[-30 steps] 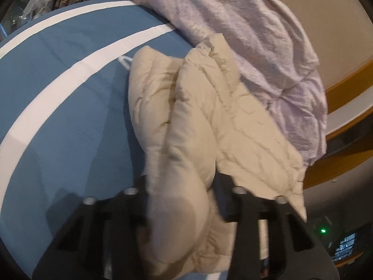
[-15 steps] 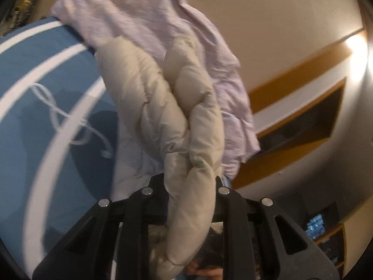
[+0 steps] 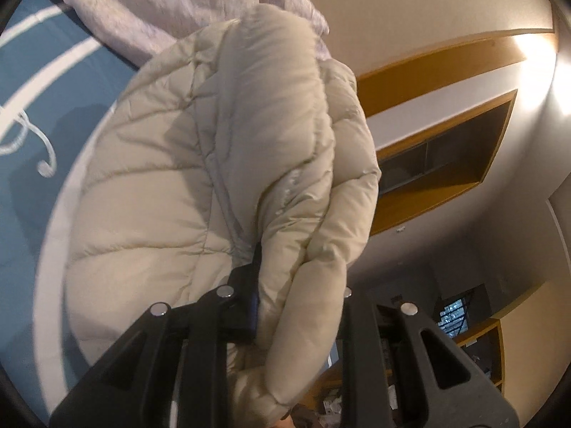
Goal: Fold large clothes
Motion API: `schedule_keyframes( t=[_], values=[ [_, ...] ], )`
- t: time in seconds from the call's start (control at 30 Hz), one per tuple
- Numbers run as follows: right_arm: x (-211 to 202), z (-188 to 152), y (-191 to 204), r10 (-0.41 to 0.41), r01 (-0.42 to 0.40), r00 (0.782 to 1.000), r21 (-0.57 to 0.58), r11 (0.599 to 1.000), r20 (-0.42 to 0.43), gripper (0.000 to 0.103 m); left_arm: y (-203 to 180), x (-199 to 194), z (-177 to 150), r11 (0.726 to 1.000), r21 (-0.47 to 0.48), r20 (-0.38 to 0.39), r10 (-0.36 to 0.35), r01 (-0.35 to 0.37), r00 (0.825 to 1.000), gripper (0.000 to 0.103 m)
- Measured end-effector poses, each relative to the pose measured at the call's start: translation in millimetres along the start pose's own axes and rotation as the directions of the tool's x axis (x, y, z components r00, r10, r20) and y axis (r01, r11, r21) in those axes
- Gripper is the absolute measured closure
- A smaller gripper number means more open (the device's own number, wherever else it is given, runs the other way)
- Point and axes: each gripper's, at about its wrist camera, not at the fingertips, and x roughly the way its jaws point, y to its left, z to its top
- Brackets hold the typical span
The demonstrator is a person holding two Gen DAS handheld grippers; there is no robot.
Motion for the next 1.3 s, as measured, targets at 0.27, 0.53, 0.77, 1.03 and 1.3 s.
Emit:
schedule_keyframes(
  t=[0.27,0.53,0.77,1.03,1.3],
  values=[
    [-8.6,0.4,-19.4,0.054,-0.055,0.998,0.021,0.998,0.021,0.050,15.6,65.3,-14.0,0.996,-0.049,-0.075,0.069,-0.073,0.995,0.083],
    [-38.6,-9.0,-56.7,0.078,-0.081,0.995,0.036,0.996,0.062,0.050,21.1,115.9,-22.6,0.969,0.004,-0.103,0.248,-0.249,0.963,0.081],
    [-72.8,-19.9,-95.3,0.054,-0.064,0.993,0.090,0.994,0.100,0.050,18.5,148.2,-32.8,0.931,0.054,-0.122,0.364,-0.360,0.923,0.081],
    [-93.8,-34.4,-127.4,0.005,-0.020,0.994,0.141,0.990,0.106,0.053,15.6,156.6,-38.3,0.912,0.080,-0.109,0.410,-0.403,0.906,0.082],
    [-74.5,-34.2,-132.8,0.001,-0.013,0.997,0.156,0.988,0.072,0.054,-13.8,162.6,-36.3,0.912,0.147,-0.121,0.402,-0.384,0.908,0.082]
  ],
)
